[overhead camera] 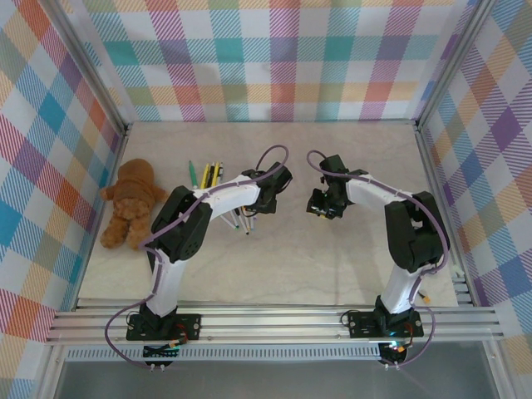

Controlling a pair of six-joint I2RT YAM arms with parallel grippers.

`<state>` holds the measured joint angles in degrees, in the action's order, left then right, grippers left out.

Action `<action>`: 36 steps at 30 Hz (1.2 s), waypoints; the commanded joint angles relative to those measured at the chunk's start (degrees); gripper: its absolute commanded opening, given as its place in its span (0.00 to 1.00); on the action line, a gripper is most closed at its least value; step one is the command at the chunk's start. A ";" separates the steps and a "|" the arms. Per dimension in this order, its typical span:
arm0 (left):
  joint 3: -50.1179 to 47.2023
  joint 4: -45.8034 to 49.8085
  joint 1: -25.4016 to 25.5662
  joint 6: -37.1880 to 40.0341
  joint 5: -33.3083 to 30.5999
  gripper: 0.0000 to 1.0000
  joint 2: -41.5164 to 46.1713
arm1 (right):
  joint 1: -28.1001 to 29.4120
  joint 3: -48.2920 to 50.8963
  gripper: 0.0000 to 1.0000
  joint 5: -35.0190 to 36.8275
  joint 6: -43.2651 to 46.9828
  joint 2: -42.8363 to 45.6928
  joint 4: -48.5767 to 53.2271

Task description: Open the pen caps

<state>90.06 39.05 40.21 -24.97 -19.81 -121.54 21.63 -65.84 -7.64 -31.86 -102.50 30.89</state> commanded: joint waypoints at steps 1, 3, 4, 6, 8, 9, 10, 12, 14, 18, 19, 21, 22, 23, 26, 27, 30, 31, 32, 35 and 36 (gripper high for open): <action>0.68 1.89 -1.18 -1.37 0.04 0.25 -1.42 | 0.13 -0.51 0.33 -1.19 1.03 -0.51 -0.06; 0.60 1.65 -1.18 -1.48 0.71 0.24 -1.80 | 0.17 -0.36 0.33 -1.24 1.03 -0.60 -0.07; 0.58 1.52 -1.19 -1.47 1.10 0.24 -2.07 | 0.17 -0.43 0.33 -1.24 1.03 -0.64 -0.10; 0.25 1.14 -1.19 -1.56 1.72 0.23 -2.62 | 0.09 -0.43 0.33 -1.32 1.11 -0.69 -0.12; -0.23 0.77 -1.21 -1.59 2.23 0.23 -3.06 | 0.08 -0.51 0.33 -1.33 1.10 -0.86 -0.07; -0.30 0.85 -1.23 -1.67 2.24 0.23 -3.41 | 0.00 -0.51 0.33 -1.41 1.18 -0.91 -0.13; -0.30 1.00 -1.19 -1.86 2.03 0.23 -3.73 | -0.01 -0.51 0.33 -1.50 1.11 -0.99 -0.09; -1.04 0.74 -1.23 -2.18 1.82 0.24 -3.97 | -0.09 -0.51 0.33 -1.76 1.18 -1.12 -0.20; -1.67 0.35 -1.22 -2.23 2.09 0.27 -3.90 | -0.09 -0.67 0.33 -1.83 1.17 -1.30 -0.22; -2.52 0.28 -1.18 -2.50 1.88 0.29 -3.71 | -0.18 -0.60 0.33 -1.94 1.03 -1.21 -0.26; -2.61 0.28 -1.19 -2.56 1.82 0.29 -3.70 | -0.18 -0.69 0.33 -1.94 1.02 -1.21 -0.31; -2.92 0.32 -1.19 -2.74 1.73 0.28 -3.35 | -0.18 -0.77 0.33 -2.09 1.01 -1.28 -0.30; -3.04 0.64 -1.18 -2.97 1.61 0.27 -3.00 | -0.18 -0.78 0.33 -2.18 1.05 -1.22 -0.29; -3.56 0.62 -1.03 -3.05 1.50 0.26 -2.36 | -0.18 -0.71 0.33 -2.20 1.02 -1.21 -0.26; -4.88 0.39 -0.67 -2.91 1.65 0.26 -0.73 | -0.19 -0.69 0.33 -2.12 1.01 -1.12 -0.31; -4.74 0.65 -0.66 -2.71 1.34 0.26 -0.84 | -0.18 -0.69 0.33 -2.12 1.02 -1.13 -0.37; -3.35 0.93 -0.74 -2.06 1.42 0.26 -1.84 | -0.18 -1.11 0.33 -2.42 0.87 -1.55 -0.48; -2.68 1.13 -0.74 -1.91 1.60 0.26 -2.30 | -0.18 -1.13 0.33 -2.62 0.88 -1.56 -0.48; -1.89 1.25 -0.74 -1.66 1.99 0.26 -3.00 | -0.18 -1.15 0.33 -2.81 0.79 -1.65 -0.56; 1.15 2.43 -0.74 -0.98 2.95 0.24 -5.30 | -0.21 -0.81 0.33 -2.91 0.72 -1.31 -0.49; 1.71 2.53 -0.74 -0.83 3.34 0.24 -5.80 | -0.18 -0.73 0.33 -2.84 0.71 -1.09 -0.35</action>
<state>90.65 38.61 39.70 -26.76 -18.96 -123.46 21.56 -65.84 -9.37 -31.88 -103.42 30.85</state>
